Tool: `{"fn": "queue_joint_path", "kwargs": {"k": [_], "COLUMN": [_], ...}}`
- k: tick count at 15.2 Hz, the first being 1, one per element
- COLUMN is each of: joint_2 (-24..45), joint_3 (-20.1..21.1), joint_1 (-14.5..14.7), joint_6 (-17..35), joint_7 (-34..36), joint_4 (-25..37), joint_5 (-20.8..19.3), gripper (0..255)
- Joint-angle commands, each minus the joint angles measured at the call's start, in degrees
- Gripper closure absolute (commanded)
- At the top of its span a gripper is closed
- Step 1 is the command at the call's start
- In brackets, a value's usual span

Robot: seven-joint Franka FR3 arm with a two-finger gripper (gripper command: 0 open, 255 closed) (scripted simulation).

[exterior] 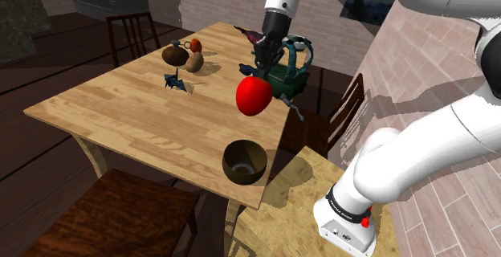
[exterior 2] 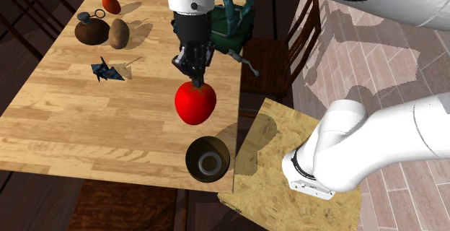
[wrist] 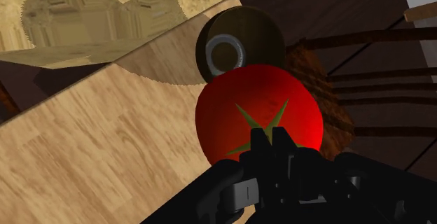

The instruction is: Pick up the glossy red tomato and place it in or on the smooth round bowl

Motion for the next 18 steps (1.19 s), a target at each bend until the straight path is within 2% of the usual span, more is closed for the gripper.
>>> {"fn": "queue_joint_path", "kwargs": {"k": [1, 8, 18], "joint_2": [-2.24, -8.87, -10.59], "joint_3": [1.44, 7.05, 7.73], "joint_1": [0.70, 3.28, 3.12], "joint_6": [-1.20, -4.74, 2.04], "joint_7": [2.59, 12.06, 9.61], "joint_4": [-0.29, -0.29, -9.20], "joint_5": [0.81, 4.65, 4.85], "gripper": [255, 255, 255]}}
